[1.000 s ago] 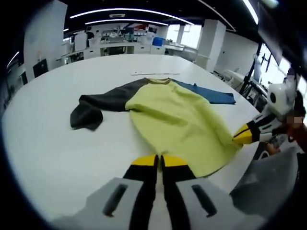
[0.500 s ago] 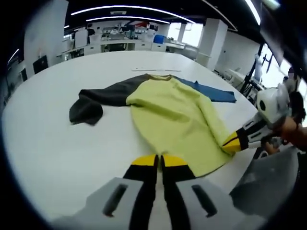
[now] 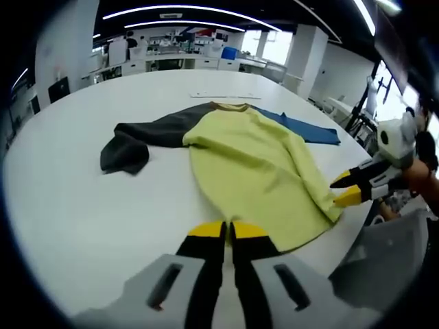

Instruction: Fold the garment on the visible template until the final outline fits inside the template.

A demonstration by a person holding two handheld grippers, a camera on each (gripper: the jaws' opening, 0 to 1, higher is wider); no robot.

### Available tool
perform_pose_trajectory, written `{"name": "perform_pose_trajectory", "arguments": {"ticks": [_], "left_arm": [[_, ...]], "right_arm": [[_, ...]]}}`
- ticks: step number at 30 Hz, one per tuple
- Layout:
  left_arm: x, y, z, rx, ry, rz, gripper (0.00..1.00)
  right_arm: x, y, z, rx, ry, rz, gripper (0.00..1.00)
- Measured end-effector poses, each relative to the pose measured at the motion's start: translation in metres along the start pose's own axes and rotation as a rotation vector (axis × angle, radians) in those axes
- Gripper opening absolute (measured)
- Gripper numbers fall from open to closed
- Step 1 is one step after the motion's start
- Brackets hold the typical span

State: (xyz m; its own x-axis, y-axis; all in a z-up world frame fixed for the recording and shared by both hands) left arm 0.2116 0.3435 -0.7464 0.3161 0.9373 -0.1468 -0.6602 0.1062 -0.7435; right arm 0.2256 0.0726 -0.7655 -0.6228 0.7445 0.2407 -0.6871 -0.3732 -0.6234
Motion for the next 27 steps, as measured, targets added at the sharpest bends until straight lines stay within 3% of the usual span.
{"name": "perform_pose_trajectory", "arguments": {"ticks": [5,10,17,27], "left_arm": [[-0.001,0.001,0.0,-0.001,-0.003,-0.002,0.0],[0.0,0.003,-0.001,0.009,-0.006,-0.005,0.0],[0.001,0.004,0.0,0.013,-0.006,-0.005,0.0],[0.0,0.005,0.0,0.016,-0.006,-0.004,0.0]], "right_arm": [[-0.012,0.013,0.007,0.02,0.041,-0.047,0.27],[-0.011,0.021,0.005,0.044,0.032,-0.103,0.25],[-0.009,0.028,-0.001,0.096,0.043,-0.078,0.15],[-0.001,0.032,-0.003,0.137,0.059,-0.06,0.13]]}}
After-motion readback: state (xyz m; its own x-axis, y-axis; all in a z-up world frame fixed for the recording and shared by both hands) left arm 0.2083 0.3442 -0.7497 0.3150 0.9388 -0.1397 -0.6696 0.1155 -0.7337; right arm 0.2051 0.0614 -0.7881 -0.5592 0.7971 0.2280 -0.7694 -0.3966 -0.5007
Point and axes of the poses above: the point that each gripper's makers call its tool centre point, and the gripper's own axes: z roughly backward along the fingers, x roughly to its left, y roughly out of its underside, the point moved 7 cm from there along z, roughly backward along the fingers, and after that the axes turned 2 degrees about -z, right-handed, at the moved point
